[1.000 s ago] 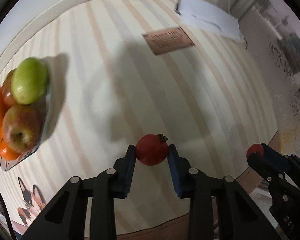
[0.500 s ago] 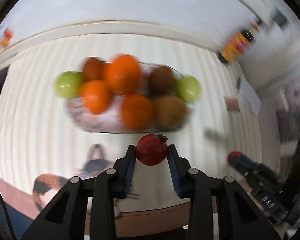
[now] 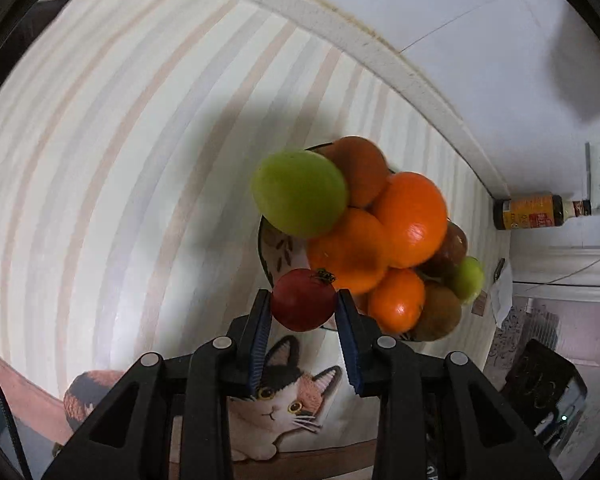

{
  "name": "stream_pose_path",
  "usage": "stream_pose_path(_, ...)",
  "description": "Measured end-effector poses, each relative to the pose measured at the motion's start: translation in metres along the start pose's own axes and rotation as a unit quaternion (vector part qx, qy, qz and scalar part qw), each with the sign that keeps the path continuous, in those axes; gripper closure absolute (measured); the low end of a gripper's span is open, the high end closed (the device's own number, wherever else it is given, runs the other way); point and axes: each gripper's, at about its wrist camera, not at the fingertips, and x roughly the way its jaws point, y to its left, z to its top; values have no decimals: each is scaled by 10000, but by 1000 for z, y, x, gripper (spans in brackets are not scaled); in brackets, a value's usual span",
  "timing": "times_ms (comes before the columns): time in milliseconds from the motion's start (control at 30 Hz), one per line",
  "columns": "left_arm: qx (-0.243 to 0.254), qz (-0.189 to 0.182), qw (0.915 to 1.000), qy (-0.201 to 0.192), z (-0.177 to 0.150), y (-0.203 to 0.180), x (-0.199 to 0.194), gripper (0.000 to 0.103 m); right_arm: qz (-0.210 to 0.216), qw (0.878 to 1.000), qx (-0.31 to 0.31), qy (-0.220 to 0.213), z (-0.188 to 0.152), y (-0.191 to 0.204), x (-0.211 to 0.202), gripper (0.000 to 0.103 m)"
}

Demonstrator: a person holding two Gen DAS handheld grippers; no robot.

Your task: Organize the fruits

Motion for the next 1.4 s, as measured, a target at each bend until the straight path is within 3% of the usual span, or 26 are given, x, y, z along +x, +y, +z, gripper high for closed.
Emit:
stream_pose_path(300,113,24,9995,291,12,-2,15,73,-21,9992,362,181,12,-8,29,73)
stream_pose_path(367,173,170,9991,341,13,-6,17,73,-88,9989,405,218,13,-9,31,72)
stream_pose_path(433,200,252,9987,389,13,-7,19,72,-134,9988,415,205,14,-8,31,62)
stream_pose_path(500,231,284,9986,370,14,-9,18,72,-167,9988,430,173,15,-5,29,42)
stream_pose_path(533,267,312,9986,329,13,-10,16,71,-179,9987,443,155,15,-3,26,39)
stream_pose_path(600,379,375,9982,275,11,-12,12,63,-196,9986,471,135,14,-2,20,37)
stream_pose_path(633,434,422,9979,240,11,-13,10,54,-210,9986,481,118,13,-1,16,36)
stream_pose_path(767,687,628,9957,-12,3,-18,-7,18,-531,9973,497,44,5,-2,-12,15)
stream_pose_path(900,1125,1149,9862,-407,-15,-23,-29,10,-1317,9904,420,-9,-6,-5,-44,7)
stream_pose_path(1067,1609,1689,9677,-953,-47,-28,-57,6,-2066,9774,326,-307,-20,-7,-88,6)
stream_pose_path(1400,2162,1668,9477,-1653,-108,-50,-114,6,-2589,9605,191,-999,-53,32,-157,4)
